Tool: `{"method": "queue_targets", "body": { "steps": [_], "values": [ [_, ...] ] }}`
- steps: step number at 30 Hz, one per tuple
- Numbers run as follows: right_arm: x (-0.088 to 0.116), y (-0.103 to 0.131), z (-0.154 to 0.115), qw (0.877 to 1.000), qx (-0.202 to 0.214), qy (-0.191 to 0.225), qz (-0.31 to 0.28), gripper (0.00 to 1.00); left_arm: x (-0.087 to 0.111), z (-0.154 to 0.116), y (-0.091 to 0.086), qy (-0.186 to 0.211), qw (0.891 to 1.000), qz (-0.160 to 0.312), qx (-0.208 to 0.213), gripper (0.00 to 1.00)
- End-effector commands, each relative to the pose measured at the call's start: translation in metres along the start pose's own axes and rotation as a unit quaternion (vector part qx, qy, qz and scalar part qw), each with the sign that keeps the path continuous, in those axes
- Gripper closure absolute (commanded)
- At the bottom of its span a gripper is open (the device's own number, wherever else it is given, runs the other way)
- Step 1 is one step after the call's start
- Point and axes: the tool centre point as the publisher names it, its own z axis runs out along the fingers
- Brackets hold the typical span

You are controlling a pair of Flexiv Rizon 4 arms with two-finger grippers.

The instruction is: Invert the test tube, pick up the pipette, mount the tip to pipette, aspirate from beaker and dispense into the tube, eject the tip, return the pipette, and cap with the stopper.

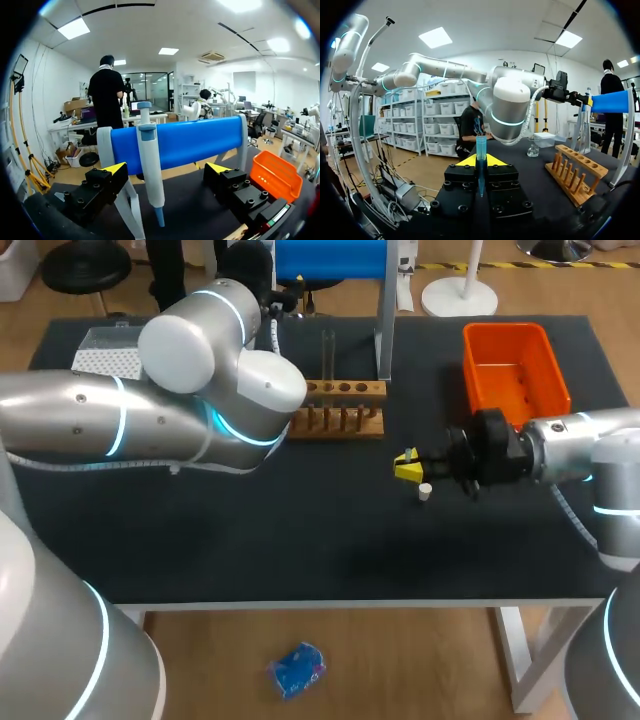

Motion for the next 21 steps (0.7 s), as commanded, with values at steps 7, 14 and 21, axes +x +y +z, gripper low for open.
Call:
{"method": "queue_targets", "body": {
  "steps": [7,14,21],
  "values": [
    [0.0,0.0,0.0,1.0,0.0,0.0,0.0,1.0,-0.003,0.029,0.005,-0.012,1.0,-0.008,0.002,0.0],
    [0.0,0.0,0.0,1.0,0.0,0.0,0.0,1.0,-0.01,0.037,0.006,-0.019,1.0,-0.009,0.003,0.08],
    [0.0,0.0,0.0,1.0,0.0,0.0,0.0,1.0,-0.013,0.041,0.006,-0.03,0.999,-0.016,0.002,0.16]
  ]
}}
